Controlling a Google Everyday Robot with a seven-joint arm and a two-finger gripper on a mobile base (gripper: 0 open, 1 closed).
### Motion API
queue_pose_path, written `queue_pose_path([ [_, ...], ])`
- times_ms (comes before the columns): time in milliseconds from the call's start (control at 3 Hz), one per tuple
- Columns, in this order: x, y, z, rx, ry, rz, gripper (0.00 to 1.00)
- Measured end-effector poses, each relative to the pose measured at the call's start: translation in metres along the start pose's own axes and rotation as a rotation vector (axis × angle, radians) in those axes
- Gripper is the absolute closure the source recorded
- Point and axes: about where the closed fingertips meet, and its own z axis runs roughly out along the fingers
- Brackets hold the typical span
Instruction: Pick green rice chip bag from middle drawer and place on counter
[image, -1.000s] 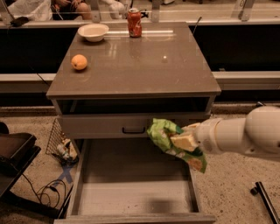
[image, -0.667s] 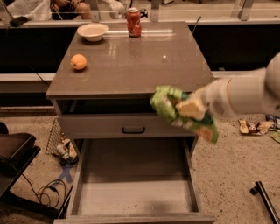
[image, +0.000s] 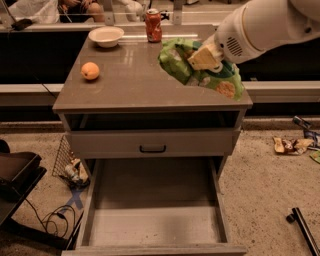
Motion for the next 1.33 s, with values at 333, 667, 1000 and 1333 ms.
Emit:
queue_pose_path([
  [333, -0.005, -0.005, 0.010, -0.002, -0.010, -0.007, 1.00],
  [667, -0.022, -0.033, 0.045, 0.015, -0.043, -0.026, 1.00],
  [1000, -0.039, -0.078, 0.098, 0.050, -0.061, -0.044, 1.00],
  [1333, -0.035, -0.116, 0.155, 0.096, -0.010, -0.059, 1.00],
])
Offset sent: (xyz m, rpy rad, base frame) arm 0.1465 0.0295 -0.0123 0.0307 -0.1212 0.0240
